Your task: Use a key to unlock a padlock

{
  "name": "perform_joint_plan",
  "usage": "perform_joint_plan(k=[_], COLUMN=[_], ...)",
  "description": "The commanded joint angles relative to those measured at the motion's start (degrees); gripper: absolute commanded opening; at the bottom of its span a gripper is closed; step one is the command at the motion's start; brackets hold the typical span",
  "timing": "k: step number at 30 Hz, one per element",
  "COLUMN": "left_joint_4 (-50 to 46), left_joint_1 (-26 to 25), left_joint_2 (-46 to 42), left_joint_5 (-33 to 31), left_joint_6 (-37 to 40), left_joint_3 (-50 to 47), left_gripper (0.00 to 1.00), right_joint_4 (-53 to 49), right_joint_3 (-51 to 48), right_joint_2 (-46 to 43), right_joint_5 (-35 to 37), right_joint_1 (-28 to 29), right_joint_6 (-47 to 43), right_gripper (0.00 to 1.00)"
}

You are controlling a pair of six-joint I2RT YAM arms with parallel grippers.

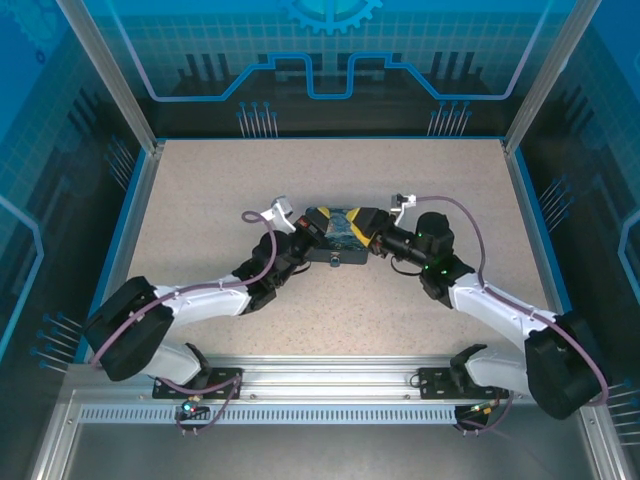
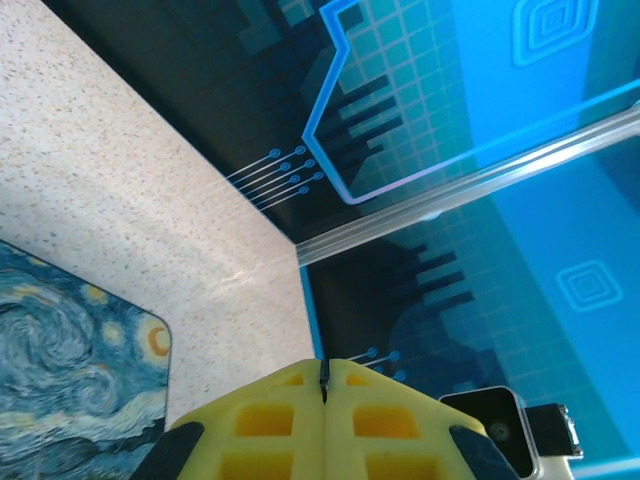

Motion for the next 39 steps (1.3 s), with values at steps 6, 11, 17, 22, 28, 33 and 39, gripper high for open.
perform_joint_plan(k=[6,11,17,22,28,33,39], left_joint_4=[11.3,13.2,14.9,15.7,17.4,17.5,17.1], left_joint_1=[-2.4,-2.9,-3.5,-3.7,-3.7,-3.8,-3.8], left_joint_2=[2.9,3.3,4.5,5.9,7.0,6.7,6.2], left_joint_5=[-5.2,-6.7,-7.5,-7.5,-8.2,-8.6,-8.4], left_joint_6=[-4.0,-4.7,-5.2,-5.5,-6.1,-6.1,-5.9], left_joint_3=[-0.7,-1.2,-1.0,-0.2,-0.3,-0.3,-0.4], left_gripper=[0.0,0.0,0.0,0.0,0.0,0.0,0.0], right_joint_4=[8.7,10.4,12.5,12.9,13.2,13.8,13.9], right_joint_3=[3.0,2.8,2.0,1.8,1.2,0.1,-1.1], right_joint_2=[5.2,7.0,8.4,9.2,9.4,9.3,8.3], right_joint_5=[4.7,5.4,5.4,4.8,4.7,4.6,4.8], right_joint_1=[4.0,4.4,4.3,4.3,4.3,4.3,4.4], right_joint_6=[2.3,2.9,3.8,4.0,4.2,4.4,4.4], right_gripper=[0.48,0.41,0.35,0.29,0.24,0.23,0.22])
